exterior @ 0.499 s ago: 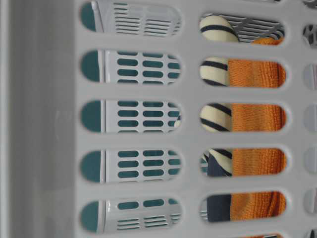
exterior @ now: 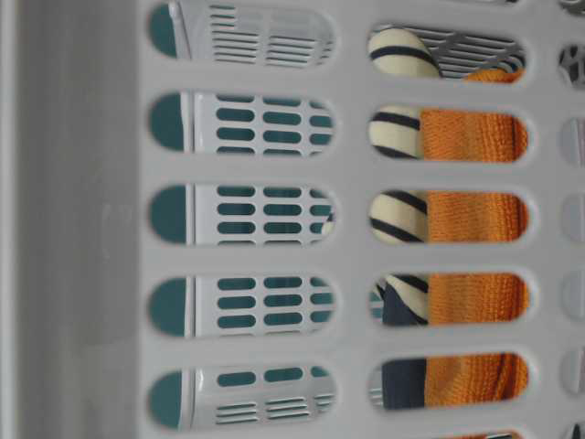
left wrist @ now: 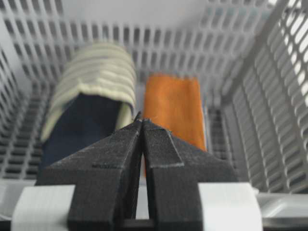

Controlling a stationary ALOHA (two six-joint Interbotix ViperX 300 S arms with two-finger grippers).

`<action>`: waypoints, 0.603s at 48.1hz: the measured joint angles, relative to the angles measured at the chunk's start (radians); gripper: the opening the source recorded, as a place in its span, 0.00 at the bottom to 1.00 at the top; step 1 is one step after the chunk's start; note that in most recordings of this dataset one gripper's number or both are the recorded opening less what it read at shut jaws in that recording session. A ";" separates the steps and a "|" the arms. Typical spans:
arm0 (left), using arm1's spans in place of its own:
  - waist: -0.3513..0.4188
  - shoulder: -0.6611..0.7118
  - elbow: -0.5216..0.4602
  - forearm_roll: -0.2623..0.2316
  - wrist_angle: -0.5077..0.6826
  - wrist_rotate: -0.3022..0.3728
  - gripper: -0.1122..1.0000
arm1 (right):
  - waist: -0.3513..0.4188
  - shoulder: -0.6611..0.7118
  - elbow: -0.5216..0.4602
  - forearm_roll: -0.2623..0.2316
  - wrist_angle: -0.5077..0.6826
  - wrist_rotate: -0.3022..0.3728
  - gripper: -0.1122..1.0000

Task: Pick up the orange cloth from the shopping basket with the left arm.
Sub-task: 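Move the left gripper over the basket toward the orange cloth, then lower the open left gripper into the basket onto the orange cloth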

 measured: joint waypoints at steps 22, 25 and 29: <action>-0.075 0.491 -0.479 0.002 0.492 0.012 0.10 | 0.000 -0.002 0.002 0.002 0.028 0.000 0.09; -0.078 0.548 -0.525 0.003 0.534 0.012 0.10 | 0.000 -0.002 0.002 0.002 0.028 0.000 0.09; -0.078 0.612 -0.578 0.003 0.572 0.012 0.10 | 0.000 -0.003 0.003 0.002 0.028 0.000 0.09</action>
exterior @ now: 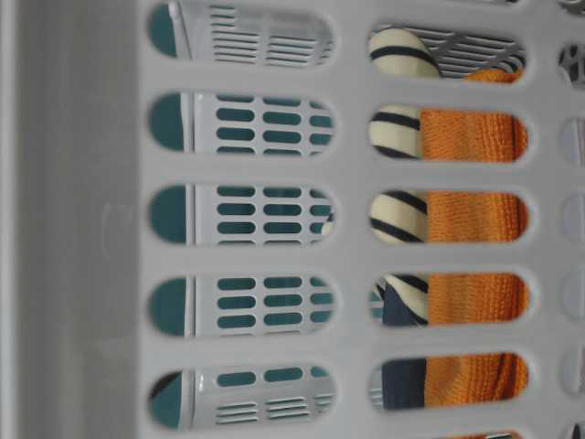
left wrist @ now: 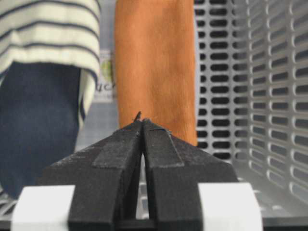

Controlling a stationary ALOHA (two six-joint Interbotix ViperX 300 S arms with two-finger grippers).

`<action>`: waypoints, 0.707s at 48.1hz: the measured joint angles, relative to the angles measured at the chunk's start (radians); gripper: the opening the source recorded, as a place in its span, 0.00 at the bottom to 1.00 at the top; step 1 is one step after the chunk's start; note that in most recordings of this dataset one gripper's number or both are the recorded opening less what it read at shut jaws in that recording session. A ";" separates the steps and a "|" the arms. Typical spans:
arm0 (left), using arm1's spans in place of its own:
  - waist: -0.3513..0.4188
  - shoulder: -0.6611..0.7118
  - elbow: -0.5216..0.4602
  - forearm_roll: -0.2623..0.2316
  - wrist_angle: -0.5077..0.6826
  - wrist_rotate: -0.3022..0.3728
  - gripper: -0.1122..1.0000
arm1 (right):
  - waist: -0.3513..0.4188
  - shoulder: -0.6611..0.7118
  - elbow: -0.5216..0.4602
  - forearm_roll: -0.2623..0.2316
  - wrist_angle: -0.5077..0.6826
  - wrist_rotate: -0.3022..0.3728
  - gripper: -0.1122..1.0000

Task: Pick up the orange cloth from the shopping basket with the left arm.
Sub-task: 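Lower the open left gripper into the basket onto the orange cloth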

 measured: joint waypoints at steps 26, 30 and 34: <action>-0.012 0.209 -0.120 0.000 0.040 -0.002 0.92 | 0.000 -0.017 0.005 0.000 -0.002 -0.002 0.09; -0.015 0.236 -0.133 0.000 0.043 -0.008 0.91 | 0.000 -0.017 0.006 0.000 0.000 0.000 0.09; -0.020 0.262 -0.147 0.000 0.044 -0.011 0.91 | 0.000 -0.018 0.008 0.000 0.000 0.000 0.09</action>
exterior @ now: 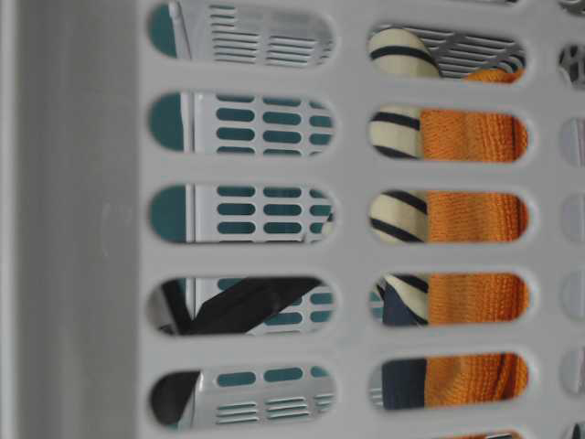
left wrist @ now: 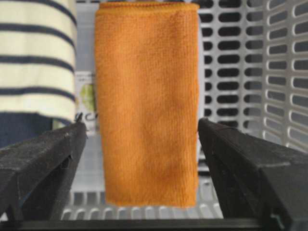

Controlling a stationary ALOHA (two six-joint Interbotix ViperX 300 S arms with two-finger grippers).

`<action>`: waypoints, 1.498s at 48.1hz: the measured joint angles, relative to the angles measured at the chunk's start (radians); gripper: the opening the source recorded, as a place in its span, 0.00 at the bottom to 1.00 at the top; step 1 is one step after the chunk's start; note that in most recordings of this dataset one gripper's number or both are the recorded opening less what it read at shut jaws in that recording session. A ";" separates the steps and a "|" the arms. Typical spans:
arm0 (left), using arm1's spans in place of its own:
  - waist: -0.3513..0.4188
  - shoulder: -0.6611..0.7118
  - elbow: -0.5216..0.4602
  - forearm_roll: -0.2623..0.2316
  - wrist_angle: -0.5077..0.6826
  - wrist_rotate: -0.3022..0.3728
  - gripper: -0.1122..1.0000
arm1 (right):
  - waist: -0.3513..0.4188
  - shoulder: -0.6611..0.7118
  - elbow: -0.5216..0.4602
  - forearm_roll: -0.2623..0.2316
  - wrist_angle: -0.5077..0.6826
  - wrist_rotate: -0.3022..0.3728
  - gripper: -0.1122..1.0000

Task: Pick up the orange cloth from the shopping basket with the left arm.
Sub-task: 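Lower the open left gripper into the basket onto the orange cloth, then close the left gripper on the middle of the orange cloth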

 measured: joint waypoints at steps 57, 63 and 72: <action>-0.011 0.141 0.052 0.000 -0.055 0.002 0.82 | 0.002 -0.006 0.002 0.000 0.000 0.000 0.09; -0.011 0.140 0.052 0.000 -0.055 0.008 0.62 | 0.002 -0.006 0.002 0.000 0.000 0.000 0.09; -0.011 0.138 0.048 0.000 -0.054 0.011 0.23 | 0.000 -0.011 0.002 0.000 0.000 -0.002 0.09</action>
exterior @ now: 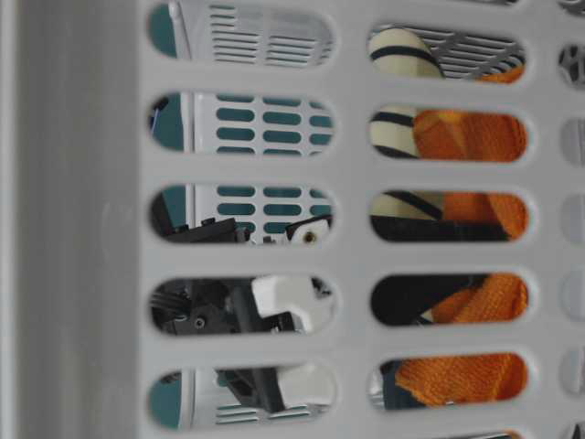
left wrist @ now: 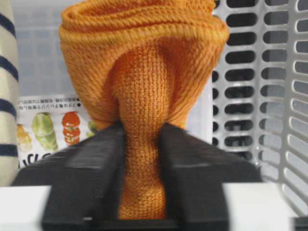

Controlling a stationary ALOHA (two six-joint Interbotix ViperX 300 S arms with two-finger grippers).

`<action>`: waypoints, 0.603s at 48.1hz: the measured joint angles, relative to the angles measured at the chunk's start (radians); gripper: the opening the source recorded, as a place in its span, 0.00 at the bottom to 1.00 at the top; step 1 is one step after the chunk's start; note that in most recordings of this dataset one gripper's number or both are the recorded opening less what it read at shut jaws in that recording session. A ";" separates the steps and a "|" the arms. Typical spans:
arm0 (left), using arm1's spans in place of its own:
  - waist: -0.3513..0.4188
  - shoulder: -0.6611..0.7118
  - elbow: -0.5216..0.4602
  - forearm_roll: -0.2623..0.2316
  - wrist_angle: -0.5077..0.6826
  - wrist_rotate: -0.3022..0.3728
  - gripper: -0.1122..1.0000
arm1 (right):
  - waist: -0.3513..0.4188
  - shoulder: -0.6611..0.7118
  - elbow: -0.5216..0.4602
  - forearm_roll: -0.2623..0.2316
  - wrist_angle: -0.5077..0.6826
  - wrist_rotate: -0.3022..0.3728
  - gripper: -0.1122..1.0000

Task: Pick up the orange cloth from the shopping basket with the left arm.
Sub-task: 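Close the left gripper on the middle of the orange cloth, then lift the pinched orange cloth upward out of the basket with the left gripper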

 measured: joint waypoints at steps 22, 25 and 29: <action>0.009 -0.080 -0.155 0.000 0.163 0.006 0.23 | 0.002 -0.029 0.000 0.000 0.029 0.002 0.09; 0.011 -0.089 -0.204 0.000 0.230 0.006 0.23 | 0.000 -0.037 0.000 0.000 0.034 0.002 0.09; 0.009 -0.098 -0.273 0.000 0.321 0.006 0.23 | 0.002 -0.043 0.003 0.000 0.038 0.002 0.09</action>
